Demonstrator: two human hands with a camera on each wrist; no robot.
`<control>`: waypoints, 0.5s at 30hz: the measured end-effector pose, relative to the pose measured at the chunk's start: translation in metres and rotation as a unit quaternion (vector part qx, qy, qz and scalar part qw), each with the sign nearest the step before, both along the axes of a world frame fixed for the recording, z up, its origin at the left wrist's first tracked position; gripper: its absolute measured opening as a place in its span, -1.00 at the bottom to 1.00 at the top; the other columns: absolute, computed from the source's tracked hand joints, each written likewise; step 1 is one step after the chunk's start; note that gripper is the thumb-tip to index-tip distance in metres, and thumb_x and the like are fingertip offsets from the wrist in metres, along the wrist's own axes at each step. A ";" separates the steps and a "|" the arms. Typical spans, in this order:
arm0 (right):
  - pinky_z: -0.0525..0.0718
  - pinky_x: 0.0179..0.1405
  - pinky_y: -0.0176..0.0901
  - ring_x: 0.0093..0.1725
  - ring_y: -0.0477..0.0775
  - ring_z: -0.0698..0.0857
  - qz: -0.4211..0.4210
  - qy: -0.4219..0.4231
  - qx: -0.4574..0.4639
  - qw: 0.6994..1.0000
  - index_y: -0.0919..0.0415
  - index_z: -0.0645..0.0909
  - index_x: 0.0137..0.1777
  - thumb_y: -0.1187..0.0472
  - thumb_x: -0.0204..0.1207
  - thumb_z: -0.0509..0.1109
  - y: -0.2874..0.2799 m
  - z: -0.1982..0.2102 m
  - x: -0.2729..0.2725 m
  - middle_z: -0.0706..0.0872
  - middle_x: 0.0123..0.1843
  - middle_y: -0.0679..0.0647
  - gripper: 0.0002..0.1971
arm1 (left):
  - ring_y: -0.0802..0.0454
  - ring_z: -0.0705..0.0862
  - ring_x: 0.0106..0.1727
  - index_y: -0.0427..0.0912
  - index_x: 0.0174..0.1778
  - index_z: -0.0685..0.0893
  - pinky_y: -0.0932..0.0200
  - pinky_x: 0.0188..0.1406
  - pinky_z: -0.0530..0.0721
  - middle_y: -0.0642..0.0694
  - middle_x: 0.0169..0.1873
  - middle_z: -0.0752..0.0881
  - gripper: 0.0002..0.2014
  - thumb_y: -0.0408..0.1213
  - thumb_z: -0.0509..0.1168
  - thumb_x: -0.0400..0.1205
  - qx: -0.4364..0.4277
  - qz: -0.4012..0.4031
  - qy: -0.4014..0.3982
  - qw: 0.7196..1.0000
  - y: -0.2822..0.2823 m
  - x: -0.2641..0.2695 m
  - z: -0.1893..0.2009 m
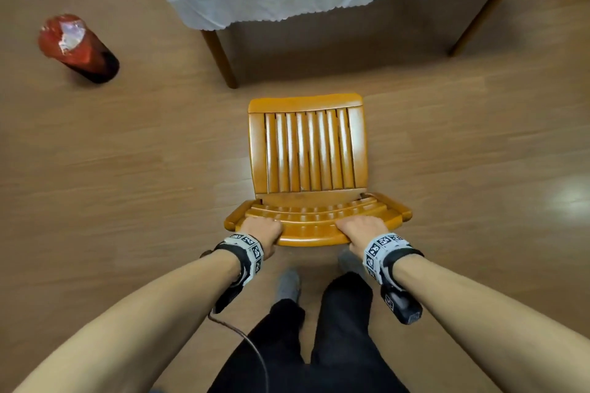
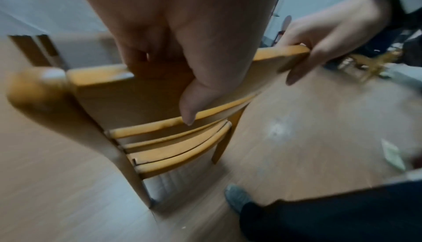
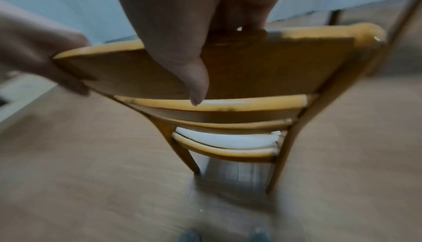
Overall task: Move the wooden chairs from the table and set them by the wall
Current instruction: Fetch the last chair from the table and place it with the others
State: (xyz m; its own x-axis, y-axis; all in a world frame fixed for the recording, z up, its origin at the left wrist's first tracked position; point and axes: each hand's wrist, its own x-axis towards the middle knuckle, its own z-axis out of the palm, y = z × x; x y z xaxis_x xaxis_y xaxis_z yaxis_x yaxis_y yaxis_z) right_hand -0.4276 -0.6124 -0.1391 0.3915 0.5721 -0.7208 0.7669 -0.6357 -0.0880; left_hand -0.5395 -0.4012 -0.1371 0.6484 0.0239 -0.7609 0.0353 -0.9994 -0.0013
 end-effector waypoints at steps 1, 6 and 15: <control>0.70 0.07 0.03 0.22 0.19 0.71 0.020 0.004 0.001 1.000 0.04 0.58 0.26 0.24 0.58 0.34 0.003 0.007 0.010 0.73 0.22 0.07 -0.73 | -0.18 0.71 0.18 -0.11 0.19 0.61 -0.02 -0.04 0.65 -0.14 0.16 0.72 -0.77 -0.30 0.32 0.61 0.004 0.014 0.005 1.000 0.002 0.007 0.007; 0.61 -0.05 0.03 0.17 0.23 0.73 0.105 -0.011 0.044 0.993 0.07 0.61 0.20 0.24 0.55 0.31 0.029 0.053 0.087 0.73 0.14 0.10 -0.75 | -0.16 0.69 0.21 0.00 0.17 0.66 -0.02 0.04 0.64 -0.08 0.16 0.72 -0.74 -0.29 0.31 0.58 -0.012 0.109 -0.024 0.994 0.025 0.064 0.054; 0.60 -0.09 -0.01 0.09 0.21 0.71 0.087 -0.046 0.080 0.992 0.07 0.67 0.18 0.18 0.56 0.39 0.105 0.131 0.212 0.70 0.03 0.06 -0.78 | -0.17 0.71 0.11 -0.02 0.11 0.73 0.04 -0.08 0.61 -0.11 0.01 0.75 -0.78 -0.30 0.32 0.57 -0.008 0.169 -0.090 0.981 0.093 0.185 0.126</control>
State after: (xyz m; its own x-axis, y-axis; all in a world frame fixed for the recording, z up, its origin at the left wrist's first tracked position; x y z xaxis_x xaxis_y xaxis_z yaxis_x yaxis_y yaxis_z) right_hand -0.2155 -0.5075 -0.0084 0.3375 0.7407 -0.5809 0.8731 -0.4769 -0.1008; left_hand -0.3545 -0.3085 -0.0110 0.7288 0.2500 -0.6375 0.3635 -0.9302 0.0506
